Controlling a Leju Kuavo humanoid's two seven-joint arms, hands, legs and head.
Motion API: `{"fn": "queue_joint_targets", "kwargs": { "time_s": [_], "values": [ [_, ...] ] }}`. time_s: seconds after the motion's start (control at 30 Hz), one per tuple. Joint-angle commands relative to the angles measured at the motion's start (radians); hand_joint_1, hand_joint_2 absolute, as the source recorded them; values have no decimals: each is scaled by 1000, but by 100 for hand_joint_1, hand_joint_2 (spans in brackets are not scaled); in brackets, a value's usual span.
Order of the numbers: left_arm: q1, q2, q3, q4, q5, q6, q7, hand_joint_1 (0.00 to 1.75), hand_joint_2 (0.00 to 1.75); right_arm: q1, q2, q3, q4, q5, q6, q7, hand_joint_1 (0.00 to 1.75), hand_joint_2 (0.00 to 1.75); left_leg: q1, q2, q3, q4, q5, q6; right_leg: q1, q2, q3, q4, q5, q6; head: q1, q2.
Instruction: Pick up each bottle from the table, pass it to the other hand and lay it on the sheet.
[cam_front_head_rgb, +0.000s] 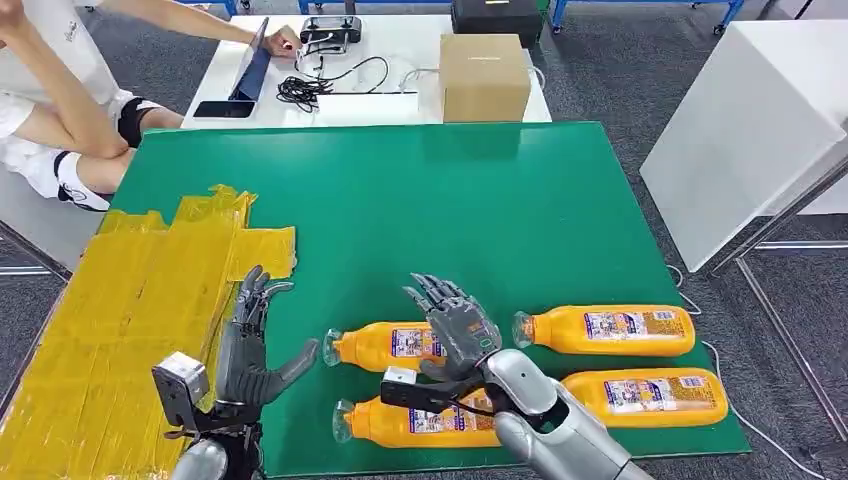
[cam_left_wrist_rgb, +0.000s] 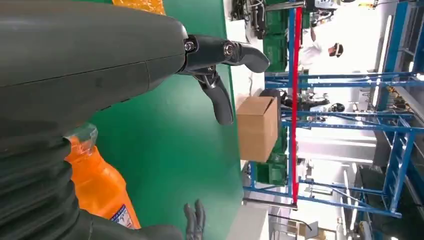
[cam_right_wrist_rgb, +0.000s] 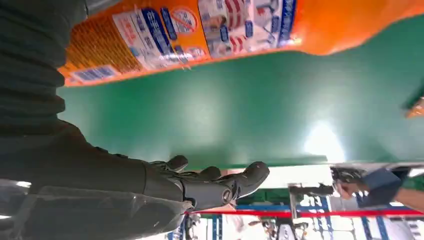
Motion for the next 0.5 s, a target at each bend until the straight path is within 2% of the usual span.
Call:
{"fn": "queue_joint_targets", "kwargs": {
  "time_s": [0.03, 0.5],
  "values": [
    [-28, 0, 1, 27, -3, -6, 10, 0, 175, -67, 43, -22, 180, 7, 26, 18, 0, 175, 0, 1, 2, -1, 0, 0, 0, 1, 2, -1, 0, 0, 0, 0],
    [-57, -1, -15, 59, -1, -14, 19, 0, 175, -153, 76, -71, 414, -28, 102, 34, 0, 175, 0, 1, 4, -1, 0, -1, 0, 0, 4, -1, 0, 0, 0, 0]
  ]
}}
